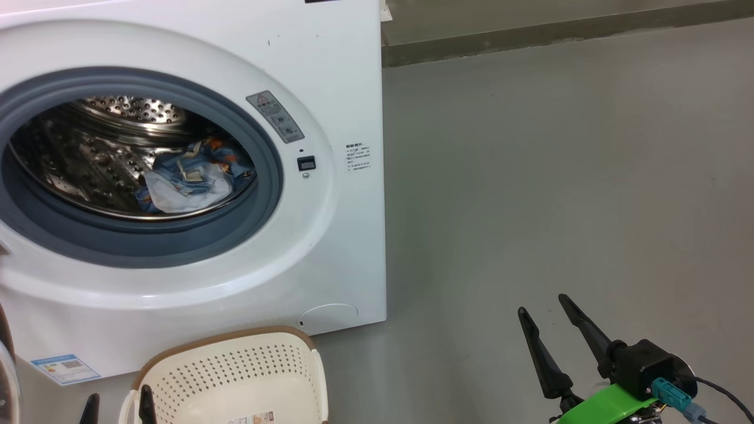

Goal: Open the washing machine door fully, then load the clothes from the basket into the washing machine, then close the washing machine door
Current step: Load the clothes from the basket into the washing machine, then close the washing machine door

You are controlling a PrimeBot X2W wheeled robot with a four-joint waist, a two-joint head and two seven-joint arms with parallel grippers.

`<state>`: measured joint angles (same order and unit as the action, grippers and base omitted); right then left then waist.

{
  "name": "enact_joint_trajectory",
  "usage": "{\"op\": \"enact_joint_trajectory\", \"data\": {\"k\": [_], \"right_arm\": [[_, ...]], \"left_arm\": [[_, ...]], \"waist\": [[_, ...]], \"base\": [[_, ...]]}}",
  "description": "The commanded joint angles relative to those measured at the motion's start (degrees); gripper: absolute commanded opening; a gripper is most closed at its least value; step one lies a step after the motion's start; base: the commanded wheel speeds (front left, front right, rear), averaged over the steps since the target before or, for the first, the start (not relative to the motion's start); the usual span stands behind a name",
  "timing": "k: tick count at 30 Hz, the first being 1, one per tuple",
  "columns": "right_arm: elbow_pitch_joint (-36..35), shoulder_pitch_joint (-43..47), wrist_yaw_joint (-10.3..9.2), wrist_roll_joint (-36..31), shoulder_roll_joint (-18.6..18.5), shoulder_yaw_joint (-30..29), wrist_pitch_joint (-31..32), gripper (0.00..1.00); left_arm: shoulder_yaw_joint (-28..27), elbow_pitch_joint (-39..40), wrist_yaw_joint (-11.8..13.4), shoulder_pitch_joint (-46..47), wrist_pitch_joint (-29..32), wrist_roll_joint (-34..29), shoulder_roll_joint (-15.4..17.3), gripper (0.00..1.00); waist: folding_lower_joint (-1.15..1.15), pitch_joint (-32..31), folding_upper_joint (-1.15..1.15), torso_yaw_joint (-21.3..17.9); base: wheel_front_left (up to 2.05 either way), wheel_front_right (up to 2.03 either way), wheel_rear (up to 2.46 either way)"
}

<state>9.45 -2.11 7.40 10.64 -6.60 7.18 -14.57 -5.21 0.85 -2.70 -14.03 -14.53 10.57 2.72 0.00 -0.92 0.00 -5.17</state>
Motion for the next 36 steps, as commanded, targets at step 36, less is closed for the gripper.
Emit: {"op": "enact_joint_trajectory", "data": {"k": [36], "right_arm": [[-1.8,0.0,0.09,-0.1,-0.3,0.7,-0.4,1.0]], "left_arm": [[0.4,1.7,2.8,1.4,-0.5,-0.3,0.2,1.0]], "waist": [[0.0,-0.4,0.0,2.2]], "base": [[-0.83,0.83,0.0]]}}
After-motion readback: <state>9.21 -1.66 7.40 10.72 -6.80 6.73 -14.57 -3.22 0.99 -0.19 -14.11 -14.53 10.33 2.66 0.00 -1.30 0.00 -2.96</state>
